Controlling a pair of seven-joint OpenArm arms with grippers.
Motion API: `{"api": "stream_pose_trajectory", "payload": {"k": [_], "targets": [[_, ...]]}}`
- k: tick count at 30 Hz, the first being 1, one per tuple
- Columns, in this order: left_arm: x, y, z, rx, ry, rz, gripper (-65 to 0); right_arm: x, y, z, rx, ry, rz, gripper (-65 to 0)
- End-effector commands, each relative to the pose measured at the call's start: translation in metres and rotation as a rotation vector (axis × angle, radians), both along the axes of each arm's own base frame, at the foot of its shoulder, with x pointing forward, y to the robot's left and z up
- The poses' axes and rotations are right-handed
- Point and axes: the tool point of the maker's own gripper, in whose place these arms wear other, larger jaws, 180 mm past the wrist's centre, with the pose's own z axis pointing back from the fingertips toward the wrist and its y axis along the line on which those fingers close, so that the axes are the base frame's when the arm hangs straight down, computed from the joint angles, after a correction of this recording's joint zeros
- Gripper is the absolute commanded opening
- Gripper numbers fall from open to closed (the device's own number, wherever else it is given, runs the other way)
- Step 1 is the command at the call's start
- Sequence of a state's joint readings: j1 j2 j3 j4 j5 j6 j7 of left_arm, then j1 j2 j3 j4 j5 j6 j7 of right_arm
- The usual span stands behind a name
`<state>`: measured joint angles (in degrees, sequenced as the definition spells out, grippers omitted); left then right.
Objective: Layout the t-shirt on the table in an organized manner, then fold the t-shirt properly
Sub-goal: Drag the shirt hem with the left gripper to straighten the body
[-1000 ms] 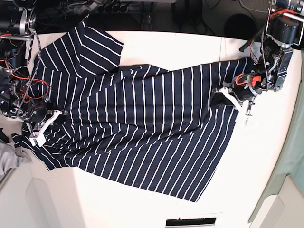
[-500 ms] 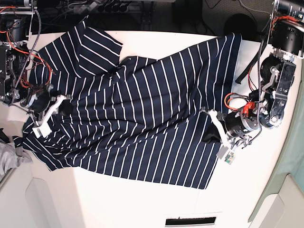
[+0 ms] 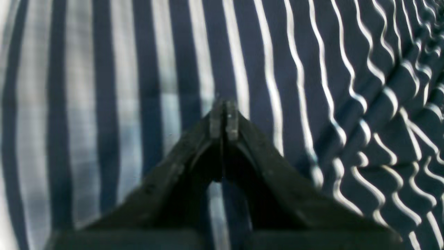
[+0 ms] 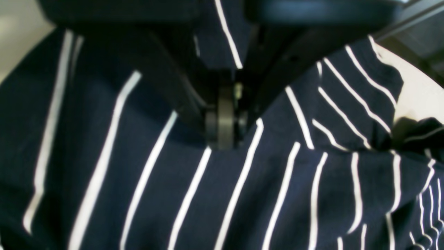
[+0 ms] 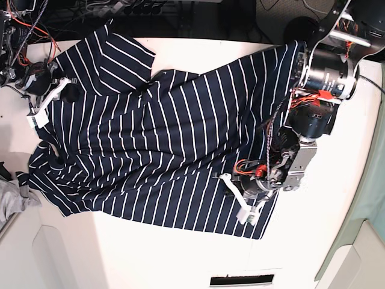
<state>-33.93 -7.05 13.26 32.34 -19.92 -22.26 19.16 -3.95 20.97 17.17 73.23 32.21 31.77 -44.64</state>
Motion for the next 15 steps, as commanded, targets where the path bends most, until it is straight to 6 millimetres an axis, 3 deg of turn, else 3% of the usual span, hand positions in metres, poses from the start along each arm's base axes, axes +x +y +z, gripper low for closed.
{"api": "stream_pose_trajectory", "payload": {"k": [1, 7, 15], "targets": [[0.019, -0.001, 0.016, 0.004, -0.046, 0.021, -65.0, -0.004, -0.01, -0.003, -0.032, 0.026, -0.004, -65.0], [0.016, 0.018, -0.004, 0.15, -0.011, 0.083, -65.0, -0.025, -0.011, -0.016, -0.026, 0.082, -0.006, -65.0], [0.024, 0.101, 0.008, 0.28, -0.017, 0.187, -65.0, -0.089, -0.003, -0.032, 0.033, 0.181, -0.001, -65.0]]}}
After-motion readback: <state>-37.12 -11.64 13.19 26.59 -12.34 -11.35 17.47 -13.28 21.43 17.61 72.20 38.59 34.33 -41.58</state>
